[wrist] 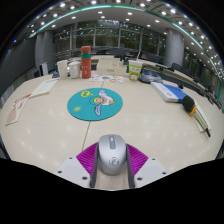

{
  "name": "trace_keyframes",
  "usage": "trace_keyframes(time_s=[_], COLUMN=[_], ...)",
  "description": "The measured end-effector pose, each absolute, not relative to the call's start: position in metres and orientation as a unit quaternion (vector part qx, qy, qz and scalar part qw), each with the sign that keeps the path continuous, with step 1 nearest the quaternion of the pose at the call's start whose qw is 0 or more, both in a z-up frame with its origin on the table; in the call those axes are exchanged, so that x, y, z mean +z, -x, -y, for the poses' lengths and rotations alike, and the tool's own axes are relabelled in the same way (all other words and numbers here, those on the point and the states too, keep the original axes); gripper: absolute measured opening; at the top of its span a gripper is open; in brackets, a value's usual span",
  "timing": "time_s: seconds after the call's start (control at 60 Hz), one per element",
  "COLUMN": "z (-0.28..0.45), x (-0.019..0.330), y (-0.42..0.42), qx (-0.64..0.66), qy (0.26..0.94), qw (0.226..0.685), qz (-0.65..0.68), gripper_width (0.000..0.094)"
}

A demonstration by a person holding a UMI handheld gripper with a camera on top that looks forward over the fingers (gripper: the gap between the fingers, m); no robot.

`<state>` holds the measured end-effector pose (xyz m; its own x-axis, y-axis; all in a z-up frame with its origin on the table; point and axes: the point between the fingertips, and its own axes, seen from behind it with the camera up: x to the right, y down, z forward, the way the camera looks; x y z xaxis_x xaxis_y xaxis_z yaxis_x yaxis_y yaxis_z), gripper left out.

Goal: Arrange mouse

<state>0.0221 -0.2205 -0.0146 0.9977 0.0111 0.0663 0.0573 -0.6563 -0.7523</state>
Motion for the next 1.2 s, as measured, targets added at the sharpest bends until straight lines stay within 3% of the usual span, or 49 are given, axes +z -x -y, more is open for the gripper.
trace_keyframes(time_s=[0.217, 0.433, 0.517, 0.65, 0.9, 1.067, 1.1, 1.15, 1.2], z=[0.216, 0.146, 0.107, 0.05, 0.011, 0.015, 0.018, 0.024, 0.032], x=[-0.004, 0.111, 0.129, 0.11, 0.017, -0.01, -0.009, -0.004, 0.01], y=[-0.018, 0.0, 0.008, 0.023, 0.04, 0.043, 0.042, 0.041, 0.039], qx=[-0.025, -0.021, -0.01, 0.0, 0.005, 0.008, 0.006, 0.003, -0.002], qy=[0.917, 0.872, 0.859, 0.863, 0.894, 0.905, 0.907, 0.91, 0.907], qw=[0.398, 0.49, 0.512, 0.505, 0.449, 0.424, 0.42, 0.415, 0.42], qz=[0.008, -0.002, -0.002, 0.0, 0.0, 0.009, 0.008, 0.006, 0.007], gripper_width=[0.0373, 0.0373, 0.0371, 0.0371, 0.0386, 0.0528, 0.0627, 0.0854, 0.0834])
